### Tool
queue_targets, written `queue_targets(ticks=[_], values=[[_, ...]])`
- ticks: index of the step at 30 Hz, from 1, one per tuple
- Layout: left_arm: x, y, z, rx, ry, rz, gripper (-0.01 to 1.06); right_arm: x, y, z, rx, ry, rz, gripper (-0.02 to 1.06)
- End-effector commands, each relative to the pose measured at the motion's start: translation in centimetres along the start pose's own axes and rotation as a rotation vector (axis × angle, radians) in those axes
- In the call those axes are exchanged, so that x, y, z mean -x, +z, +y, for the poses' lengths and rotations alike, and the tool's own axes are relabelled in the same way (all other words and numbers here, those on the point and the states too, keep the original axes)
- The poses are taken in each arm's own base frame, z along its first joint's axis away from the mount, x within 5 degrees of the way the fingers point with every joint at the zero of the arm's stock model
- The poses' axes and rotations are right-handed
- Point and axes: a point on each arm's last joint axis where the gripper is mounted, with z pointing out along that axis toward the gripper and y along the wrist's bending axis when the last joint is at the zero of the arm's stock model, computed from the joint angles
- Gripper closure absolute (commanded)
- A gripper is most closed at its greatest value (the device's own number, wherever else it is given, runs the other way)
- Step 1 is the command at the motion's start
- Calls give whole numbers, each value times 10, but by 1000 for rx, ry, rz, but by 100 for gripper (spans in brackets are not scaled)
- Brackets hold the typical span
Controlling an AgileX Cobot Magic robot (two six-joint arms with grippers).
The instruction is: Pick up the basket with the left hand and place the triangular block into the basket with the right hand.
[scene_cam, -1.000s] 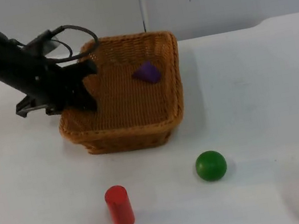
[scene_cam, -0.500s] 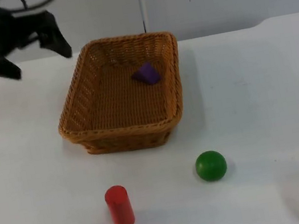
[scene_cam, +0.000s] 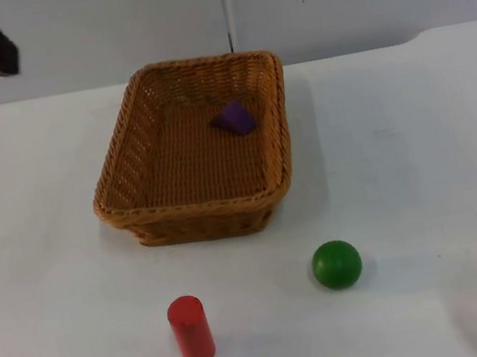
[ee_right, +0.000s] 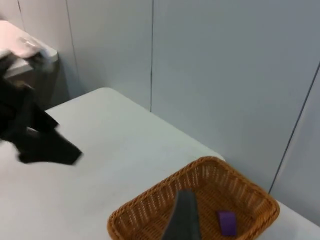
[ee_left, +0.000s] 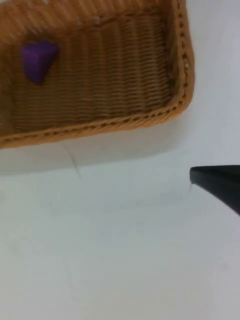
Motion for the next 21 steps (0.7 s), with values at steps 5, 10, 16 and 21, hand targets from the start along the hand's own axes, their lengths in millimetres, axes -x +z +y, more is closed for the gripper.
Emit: queue_targets(ticks=[5,10,16,21], values=[[-38,-82,-23,-4,86,-202,0,-29,-30,5,-6,32,2,40],[-72,-131,-36,4,153,-342,0,-62,-52,10,-4,33,20,40],[-111,-167,-37,88,118,-446,0,-98,-88,18,6,29,22,40],[-141,-177,-31,175,75,-461,0,-113,-123,25,29,23,26,40]])
